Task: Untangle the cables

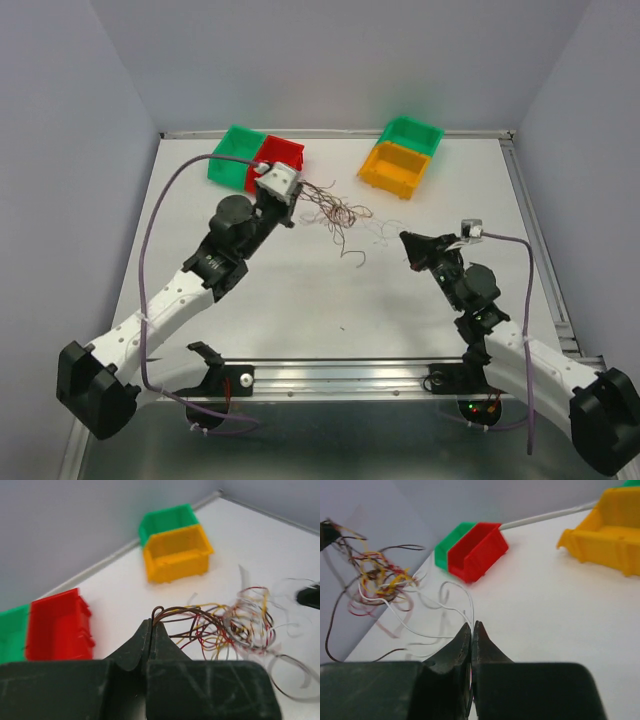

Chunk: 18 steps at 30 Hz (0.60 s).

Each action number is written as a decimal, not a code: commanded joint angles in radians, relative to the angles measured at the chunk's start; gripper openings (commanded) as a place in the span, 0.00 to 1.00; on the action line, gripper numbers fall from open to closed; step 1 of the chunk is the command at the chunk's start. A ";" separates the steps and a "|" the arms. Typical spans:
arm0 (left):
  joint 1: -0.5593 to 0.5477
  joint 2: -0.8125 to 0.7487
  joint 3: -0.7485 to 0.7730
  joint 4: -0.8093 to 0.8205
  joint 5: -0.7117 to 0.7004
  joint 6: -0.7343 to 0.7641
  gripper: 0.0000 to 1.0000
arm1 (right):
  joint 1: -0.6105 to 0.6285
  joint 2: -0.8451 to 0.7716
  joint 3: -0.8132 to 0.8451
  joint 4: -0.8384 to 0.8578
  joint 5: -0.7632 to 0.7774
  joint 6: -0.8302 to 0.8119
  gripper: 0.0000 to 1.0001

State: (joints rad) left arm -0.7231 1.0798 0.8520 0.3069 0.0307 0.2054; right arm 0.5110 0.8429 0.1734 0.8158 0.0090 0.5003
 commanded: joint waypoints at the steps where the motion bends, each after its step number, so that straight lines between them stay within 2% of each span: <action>1: 0.190 -0.133 -0.024 0.195 -0.207 -0.148 0.00 | 0.000 -0.123 0.018 -0.259 0.524 0.063 0.00; 4: 0.231 -0.181 -0.062 0.239 -0.253 -0.166 0.00 | 0.000 -0.197 0.031 -0.426 0.685 0.102 0.00; 6: 0.232 -0.224 -0.088 0.284 -0.267 -0.167 0.00 | 0.000 -0.274 0.031 -0.509 0.732 0.122 0.01; 8: 0.234 -0.245 -0.114 0.305 -0.166 -0.143 0.00 | 0.001 -0.329 0.011 -0.507 0.679 0.096 0.00; 9: 0.232 -0.247 -0.119 0.304 -0.059 -0.135 0.00 | 0.000 -0.373 0.008 -0.506 0.652 0.092 0.01; 12: 0.232 -0.221 -0.117 0.302 0.047 -0.150 0.00 | 0.001 -0.428 0.002 -0.498 0.556 0.075 0.02; 13: 0.232 -0.195 -0.110 0.299 0.096 -0.146 0.00 | 0.000 -0.435 -0.002 -0.488 0.461 0.043 0.29; 14: 0.232 -0.181 -0.102 0.294 0.163 -0.138 0.00 | 0.000 -0.438 -0.009 -0.460 0.381 0.008 0.51; 15: 0.232 -0.166 -0.094 0.279 0.342 -0.127 0.00 | 0.000 -0.433 -0.024 -0.387 0.300 -0.047 0.76; 16: 0.231 -0.150 -0.079 0.273 0.442 -0.121 0.00 | 0.000 -0.426 -0.031 -0.345 0.125 -0.064 1.00; 17: 0.206 -0.115 -0.068 0.252 0.528 -0.117 0.02 | 0.000 -0.412 -0.038 -0.249 0.035 -0.078 1.00; 18: 0.185 -0.081 -0.048 0.227 0.622 -0.082 0.03 | 0.001 -0.378 -0.057 -0.194 -0.136 -0.088 1.00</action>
State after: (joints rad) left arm -0.4965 0.9279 0.7353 0.5201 0.2527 0.0692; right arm 0.5098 0.4202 0.1562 0.4171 0.3176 0.5053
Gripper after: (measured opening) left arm 0.037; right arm 0.982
